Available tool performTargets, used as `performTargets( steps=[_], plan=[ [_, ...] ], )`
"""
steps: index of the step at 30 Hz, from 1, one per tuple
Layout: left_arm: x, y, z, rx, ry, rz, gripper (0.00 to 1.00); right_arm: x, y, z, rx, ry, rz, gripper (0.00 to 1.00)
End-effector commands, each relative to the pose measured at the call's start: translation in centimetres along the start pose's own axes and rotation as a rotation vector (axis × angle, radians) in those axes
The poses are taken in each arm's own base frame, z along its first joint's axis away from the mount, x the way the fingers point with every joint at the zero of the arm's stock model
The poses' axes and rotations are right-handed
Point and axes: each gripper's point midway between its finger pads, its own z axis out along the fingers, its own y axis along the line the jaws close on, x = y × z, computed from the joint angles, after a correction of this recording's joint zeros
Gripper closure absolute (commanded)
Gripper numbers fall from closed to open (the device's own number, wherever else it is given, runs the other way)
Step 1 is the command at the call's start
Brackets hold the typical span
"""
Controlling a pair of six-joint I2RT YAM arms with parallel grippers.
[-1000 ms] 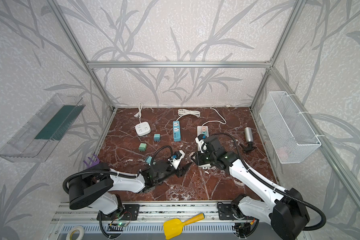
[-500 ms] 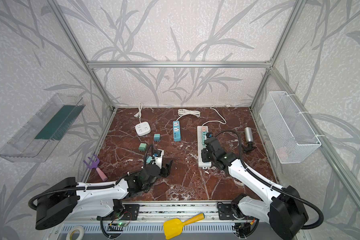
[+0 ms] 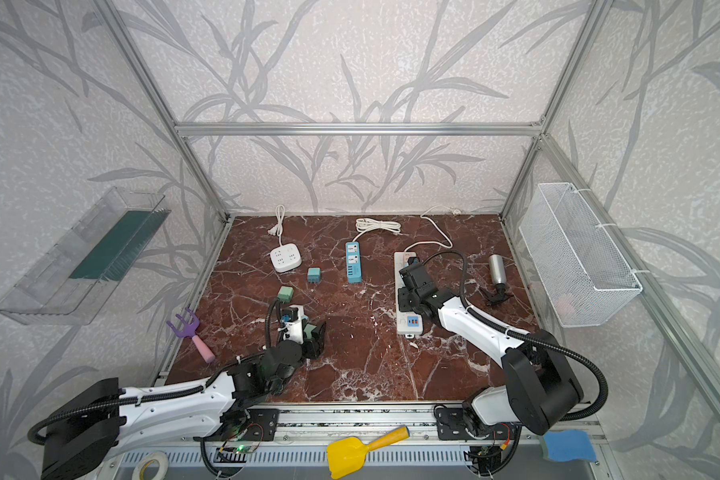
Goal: Insert the plug
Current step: 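Lower the pink adapter into the socket after the plugged teal adapters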
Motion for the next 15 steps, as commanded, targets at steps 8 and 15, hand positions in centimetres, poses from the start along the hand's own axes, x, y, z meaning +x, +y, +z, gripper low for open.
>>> performTargets(
  steps=[8,15],
  plan=[
    [-2.1,2.3,-1.5,-0.057,-0.084,-0.022,0.32,-1.7,-1.1,0.9,0.064,-0.013,0.030,1.00],
    [-2.4,2.5,-1.8,-0.056,-0.092,-0.039,0.32,0.4,-1.6,2.2,0.079,0.048,0.060,1.00]
  ],
)
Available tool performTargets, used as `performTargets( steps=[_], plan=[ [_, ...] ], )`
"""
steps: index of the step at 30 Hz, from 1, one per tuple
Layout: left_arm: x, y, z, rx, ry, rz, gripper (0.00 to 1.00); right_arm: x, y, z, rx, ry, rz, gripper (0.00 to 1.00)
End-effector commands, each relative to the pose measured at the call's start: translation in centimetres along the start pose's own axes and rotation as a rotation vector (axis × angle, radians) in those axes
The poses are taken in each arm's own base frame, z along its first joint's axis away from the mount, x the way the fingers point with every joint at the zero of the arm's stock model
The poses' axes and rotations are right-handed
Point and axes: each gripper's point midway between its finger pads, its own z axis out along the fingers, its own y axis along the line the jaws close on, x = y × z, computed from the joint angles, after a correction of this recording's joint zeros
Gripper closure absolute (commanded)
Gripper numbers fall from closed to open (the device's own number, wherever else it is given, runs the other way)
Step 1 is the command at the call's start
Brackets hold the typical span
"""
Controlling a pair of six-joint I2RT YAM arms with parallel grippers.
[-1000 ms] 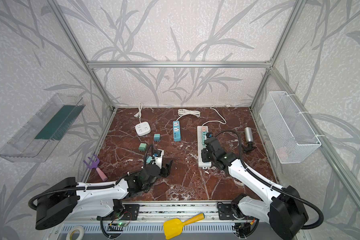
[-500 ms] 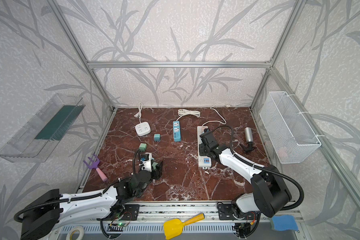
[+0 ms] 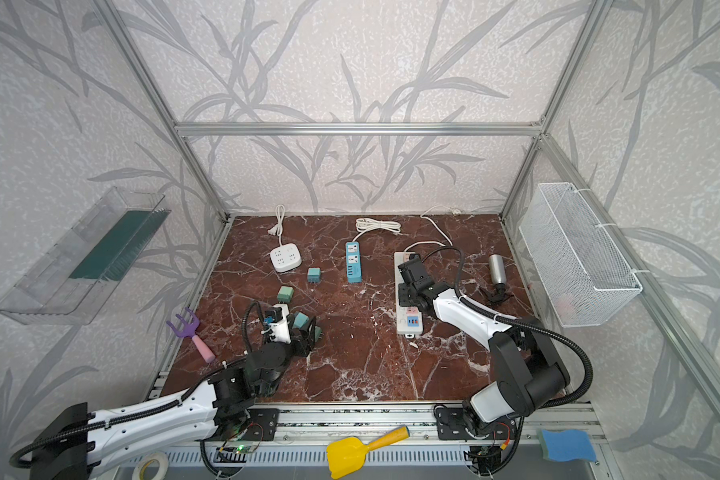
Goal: Insert the plug
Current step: 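Lower the pink adapter into the socket after the plugged teal adapters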
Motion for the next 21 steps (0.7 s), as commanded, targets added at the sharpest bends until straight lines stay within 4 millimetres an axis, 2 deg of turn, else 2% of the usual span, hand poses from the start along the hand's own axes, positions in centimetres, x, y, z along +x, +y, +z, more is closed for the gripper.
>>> performTargets(
  steps=[1,8,14,21],
  plan=[
    [0.0,0.7,-0.1,-0.030,0.001,0.002,0.32,1.0,-0.7,0.6,0.026,0.029,0.027,1.00],
    [-1.3,-0.9,0.1,0.012,-0.009,0.009,0.32,1.9,-0.4,1.2,0.009,0.069,0.048,1.00],
    [-1.3,-1.0,0.3,0.014,-0.012,0.012,0.32,2.6,0.1,2.1,-0.003,0.113,0.054,1.00],
    [-1.4,-1.1,0.3,0.019,-0.019,0.011,0.32,3.9,-0.6,2.6,0.026,0.140,0.065,1.00]
  ],
)
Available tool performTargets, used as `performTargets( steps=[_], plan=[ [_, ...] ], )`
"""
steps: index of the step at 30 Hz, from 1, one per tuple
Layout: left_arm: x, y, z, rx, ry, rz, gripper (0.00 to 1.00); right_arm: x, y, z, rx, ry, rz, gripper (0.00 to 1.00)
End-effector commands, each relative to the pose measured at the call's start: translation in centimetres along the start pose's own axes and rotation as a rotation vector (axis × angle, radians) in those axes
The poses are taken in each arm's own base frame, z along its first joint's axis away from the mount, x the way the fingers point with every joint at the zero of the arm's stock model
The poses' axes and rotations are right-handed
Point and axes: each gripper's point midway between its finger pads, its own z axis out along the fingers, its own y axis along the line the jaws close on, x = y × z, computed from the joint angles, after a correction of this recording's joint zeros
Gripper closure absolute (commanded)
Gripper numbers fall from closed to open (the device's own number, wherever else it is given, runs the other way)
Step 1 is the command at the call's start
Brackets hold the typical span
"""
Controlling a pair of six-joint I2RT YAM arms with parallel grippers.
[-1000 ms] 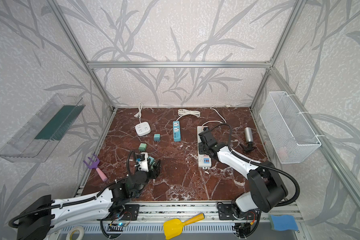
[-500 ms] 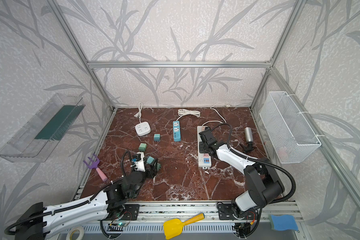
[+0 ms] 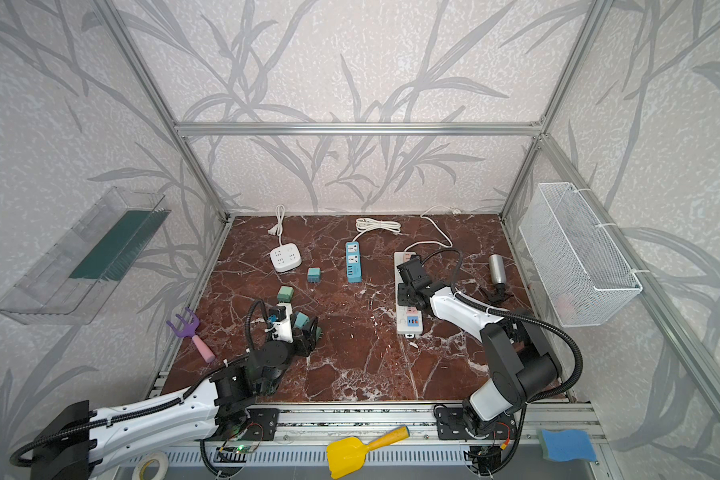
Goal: Insert the plug
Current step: 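Lower the pink adapter into the socket after the plugged teal adapters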
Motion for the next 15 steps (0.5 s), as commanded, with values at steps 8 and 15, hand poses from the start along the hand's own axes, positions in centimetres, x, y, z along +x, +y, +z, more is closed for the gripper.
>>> performTargets(
  steps=[8,15],
  plan=[
    [-1.8,-0.6,-0.3,0.028,-0.054,-0.064,0.32,5.8,-1.9,3.2,0.096,0.194,-0.027,1.00],
    [-2.1,-0.7,-0.4,0.028,-0.043,-0.064,0.32,6.3,-2.5,2.5,0.136,0.204,-0.040,0.94]
  ],
)
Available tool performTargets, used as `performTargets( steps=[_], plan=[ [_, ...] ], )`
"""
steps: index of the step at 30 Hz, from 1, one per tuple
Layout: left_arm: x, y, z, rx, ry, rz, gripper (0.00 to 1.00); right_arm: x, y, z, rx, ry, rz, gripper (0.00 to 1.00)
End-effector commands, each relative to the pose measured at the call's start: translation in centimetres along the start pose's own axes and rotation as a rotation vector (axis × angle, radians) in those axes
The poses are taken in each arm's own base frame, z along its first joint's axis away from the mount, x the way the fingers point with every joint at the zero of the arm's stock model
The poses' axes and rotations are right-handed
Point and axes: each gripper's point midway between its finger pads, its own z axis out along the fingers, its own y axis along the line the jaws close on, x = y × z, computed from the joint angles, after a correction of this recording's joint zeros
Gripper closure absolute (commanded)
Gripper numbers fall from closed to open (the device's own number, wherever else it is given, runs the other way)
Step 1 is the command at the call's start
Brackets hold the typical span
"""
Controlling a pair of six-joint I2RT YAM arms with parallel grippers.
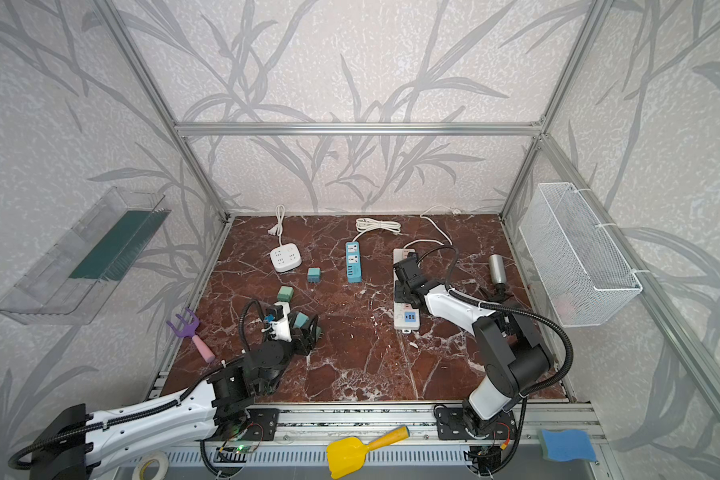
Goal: Insert the plug
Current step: 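Lower the pink adapter into the socket after the plugged teal adapters, then open and raise the right gripper while the left gripper moves toward a teal adapter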
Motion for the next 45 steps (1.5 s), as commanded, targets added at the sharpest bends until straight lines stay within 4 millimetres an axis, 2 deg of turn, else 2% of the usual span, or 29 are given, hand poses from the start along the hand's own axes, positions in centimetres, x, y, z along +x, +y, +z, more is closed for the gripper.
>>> performTargets(
  steps=[1,3,5,7,10,14,19,23,27,32,37,41,45],
  plan=[
    [-1.1,-0.3,-0.1,0.003,-0.012,-0.033,0.32,6.6,-2.8,0.9,0.101,0.222,-0.051,0.87],
    [-1.3,-0.4,-0.3,0.009,-0.009,-0.040,0.32,5.5,-2.5,0.0,0.095,0.195,-0.055,0.69],
    [-1.5,-0.5,-0.4,0.011,-0.005,-0.049,0.32,4.2,-2.1,-0.9,0.081,0.172,-0.063,0.55],
    [-1.9,-0.4,-0.6,0.008,-0.009,-0.072,0.32,2.8,-1.5,-1.9,0.065,0.145,-0.069,0.45],
    [-2.6,-0.3,-1.2,0.024,-0.029,-0.117,0.32,0.3,-0.9,-3.8,0.040,0.088,-0.075,0.40],
    [-4.0,0.3,-2.1,0.001,-0.039,-0.130,0.32,-2.6,-0.5,-6.2,-0.006,-0.001,-0.094,0.38],
    [-5.3,0.2,-2.6,-0.016,-0.018,-0.107,0.32,-4.8,-2.1,-7.1,-0.015,-0.034,-0.057,0.37],
    [-6.2,-0.4,-2.7,-0.016,-0.004,-0.089,0.32,-5.1,-2.5,-6.2,-0.041,-0.012,-0.043,0.38],
    [-7.0,-1.0,-2.4,-0.025,-0.002,-0.069,0.32,-4.6,-2.3,-4.6,-0.075,0.018,-0.030,0.40],
    [-7.3,-1.8,-1.6,-0.029,0.001,-0.039,0.32,-3.3,-2.5,-2.2,-0.064,0.074,-0.043,0.42],
    [-7.0,-2.4,-0.7,-0.034,0.006,-0.020,0.32,-1.1,-3.6,-0.2,-0.012,0.168,-0.035,0.44],
    [-7.2,-2.7,-0.3,-0.039,0.000,-0.009,0.32,-0.5,-3.8,0.0,-0.011,0.169,-0.017,0.45],
    [-7.5,-2.9,0.1,-0.047,0.002,0.012,0.31,-1.1,-3.5,-0.7,-0.029,0.151,-0.009,0.45]
  ],
)
